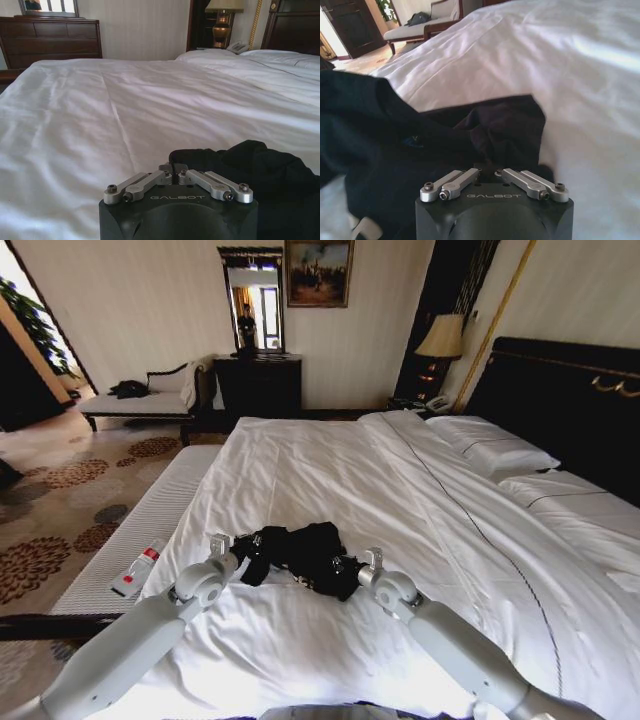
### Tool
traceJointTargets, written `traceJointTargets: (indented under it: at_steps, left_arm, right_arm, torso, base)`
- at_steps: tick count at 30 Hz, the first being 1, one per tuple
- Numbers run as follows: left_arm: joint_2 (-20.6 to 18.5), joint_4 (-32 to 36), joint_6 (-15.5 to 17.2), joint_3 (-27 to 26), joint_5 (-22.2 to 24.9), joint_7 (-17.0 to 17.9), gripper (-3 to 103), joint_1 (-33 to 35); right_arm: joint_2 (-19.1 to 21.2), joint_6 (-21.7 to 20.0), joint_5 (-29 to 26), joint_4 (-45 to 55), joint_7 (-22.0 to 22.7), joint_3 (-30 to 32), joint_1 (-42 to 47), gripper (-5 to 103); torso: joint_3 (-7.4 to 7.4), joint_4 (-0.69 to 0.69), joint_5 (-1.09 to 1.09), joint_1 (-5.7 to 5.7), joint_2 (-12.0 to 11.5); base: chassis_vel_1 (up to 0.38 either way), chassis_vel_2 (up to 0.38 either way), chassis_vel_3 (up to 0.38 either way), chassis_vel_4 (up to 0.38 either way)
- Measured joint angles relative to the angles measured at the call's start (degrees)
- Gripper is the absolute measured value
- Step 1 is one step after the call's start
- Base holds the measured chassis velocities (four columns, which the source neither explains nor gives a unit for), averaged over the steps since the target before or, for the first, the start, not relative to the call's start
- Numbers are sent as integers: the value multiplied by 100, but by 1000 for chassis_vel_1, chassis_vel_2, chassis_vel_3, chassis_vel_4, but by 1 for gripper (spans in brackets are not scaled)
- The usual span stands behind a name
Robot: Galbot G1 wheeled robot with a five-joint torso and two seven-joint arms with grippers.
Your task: Fold the clothes on the bed.
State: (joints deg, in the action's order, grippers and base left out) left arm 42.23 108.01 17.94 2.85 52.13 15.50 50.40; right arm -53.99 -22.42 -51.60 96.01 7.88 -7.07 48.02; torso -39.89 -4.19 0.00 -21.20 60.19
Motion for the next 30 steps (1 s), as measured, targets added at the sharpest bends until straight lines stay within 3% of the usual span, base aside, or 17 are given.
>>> traceJointTargets:
  at_steps: [6, 8, 12, 15, 21, 24, 30]
  left_arm:
    - [7, 67, -27, -1, 19, 26, 1, 118]
    - [-1, 77, -39, -12, 18, 28, 1, 181]
    - [-25, 77, -59, -81, -1, 28, 1, 295]
    - [-21, 97, -70, -185, -37, 23, 1, 446]
    - [-18, 128, -73, -210, -68, 17, 1, 532]
    - [-28, 129, -76, -227, -73, 7, 1, 567]
    - [-31, 104, -83, -235, -75, -10, 1, 577]
  right_arm:
    - [32, 88, 210, 69, -41, 83, -5, 13]
    - [47, 103, 348, 168, -55, 139, 80, 24]
    - [83, 119, 488, 378, -69, 309, 293, 35]
    - [130, 140, 635, 528, -107, 381, 406, 51]
    - [157, 174, 806, 615, -158, 367, 364, 68]
    - [164, 176, 934, 668, -171, 285, 286, 84]
    - [153, 172, 1120, 635, -197, 206, 286, 99]
  torso:
    - [0, 0, 0, 0, 0]
    - [0, 0, 0, 0, 0]
    - [0, -2, 0, 0, 0]
    - [0, -1, 0, 0, 0]
    - [0, -1, 0, 0, 0]
    - [0, 0, 0, 0, 0]
    - [0, 0, 0, 0, -1]
  base:
    - [0, 0, 0, 0]
    - [0, 0, 0, 0]
    - [0, 0, 0, 0]
    - [0, 0, 0, 0]
    - [0, 0, 0, 0]
    - [0, 0, 0, 0]
    - [0, 0, 0, 0]
